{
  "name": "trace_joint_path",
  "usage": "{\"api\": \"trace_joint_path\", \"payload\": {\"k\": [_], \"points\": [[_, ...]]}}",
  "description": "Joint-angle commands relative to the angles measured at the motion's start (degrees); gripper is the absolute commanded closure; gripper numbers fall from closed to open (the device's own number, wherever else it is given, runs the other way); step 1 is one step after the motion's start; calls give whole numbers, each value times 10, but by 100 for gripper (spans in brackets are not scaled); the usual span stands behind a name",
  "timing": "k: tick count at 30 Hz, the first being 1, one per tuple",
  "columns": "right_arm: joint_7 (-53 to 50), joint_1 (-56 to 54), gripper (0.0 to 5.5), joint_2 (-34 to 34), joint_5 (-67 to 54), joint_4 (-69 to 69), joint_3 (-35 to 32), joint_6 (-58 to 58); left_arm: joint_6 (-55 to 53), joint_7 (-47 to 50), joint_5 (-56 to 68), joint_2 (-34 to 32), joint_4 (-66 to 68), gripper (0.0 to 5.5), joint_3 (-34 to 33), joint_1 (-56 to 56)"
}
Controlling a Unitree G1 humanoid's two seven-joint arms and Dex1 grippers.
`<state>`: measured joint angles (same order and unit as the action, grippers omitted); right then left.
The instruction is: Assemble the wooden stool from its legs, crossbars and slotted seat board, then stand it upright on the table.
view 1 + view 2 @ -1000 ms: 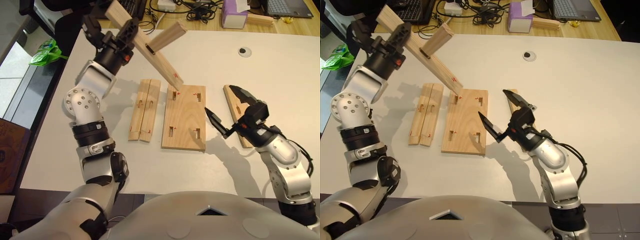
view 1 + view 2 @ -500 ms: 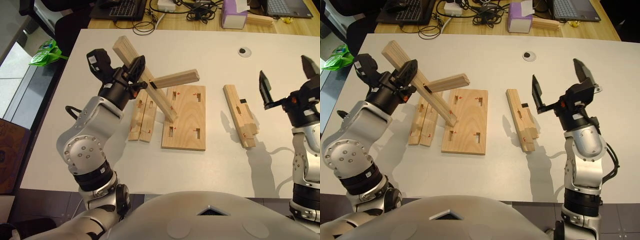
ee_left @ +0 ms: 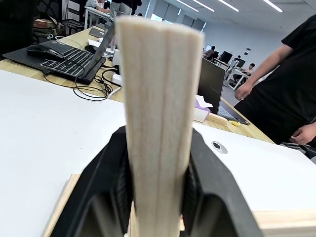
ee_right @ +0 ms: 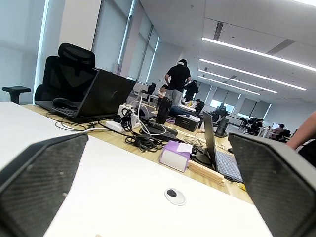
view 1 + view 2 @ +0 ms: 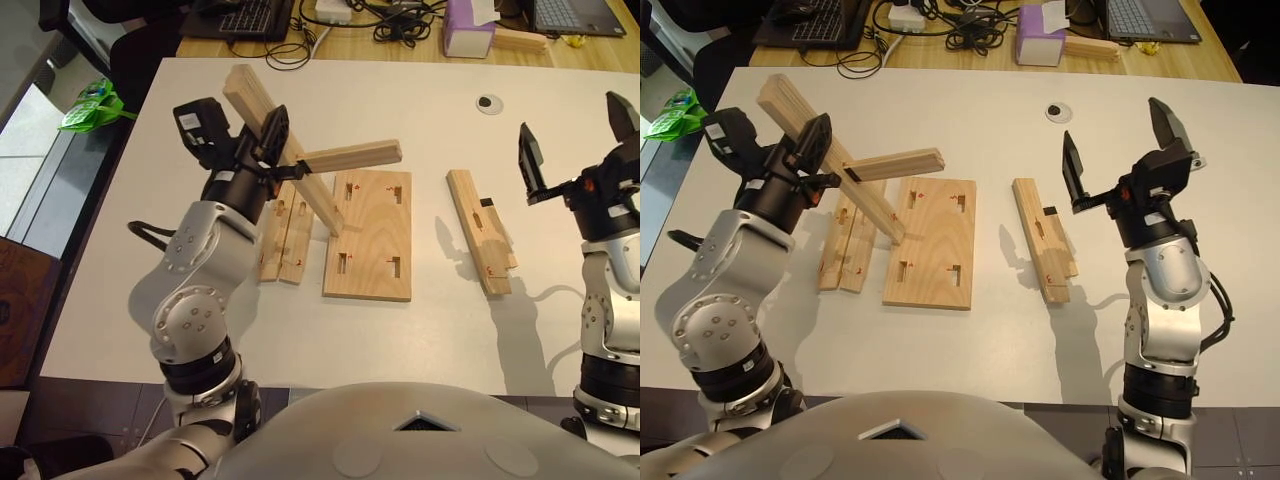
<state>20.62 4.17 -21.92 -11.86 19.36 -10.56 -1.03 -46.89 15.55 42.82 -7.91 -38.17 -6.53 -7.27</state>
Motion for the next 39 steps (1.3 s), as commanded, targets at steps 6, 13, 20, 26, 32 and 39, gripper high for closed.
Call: {"api": "trace_joint_path", "payload": {"k": [6,13,20,26,32,39], "points": [[2,3,10,10,3,-5,8,-4,73,-49,-123,-18,48,448,26,-27],[11,11,10,4,4,-17,5,-13,-64,-48,-32,-27,-72,448,-6,64],[32,-22,10,-4,6,-43,11,-28,-103,-20,5,4,-74,448,-20,33],[49,-57,10,-25,-2,-69,-3,-26,-67,-26,-39,25,-46,448,13,10],[18,-6,10,0,11,-42,-6,-28,-163,-7,40,15,-31,448,-63,-47],[9,-49,10,7,14,-76,-1,-44,-254,5,132,19,34,448,-103,-106]]}}
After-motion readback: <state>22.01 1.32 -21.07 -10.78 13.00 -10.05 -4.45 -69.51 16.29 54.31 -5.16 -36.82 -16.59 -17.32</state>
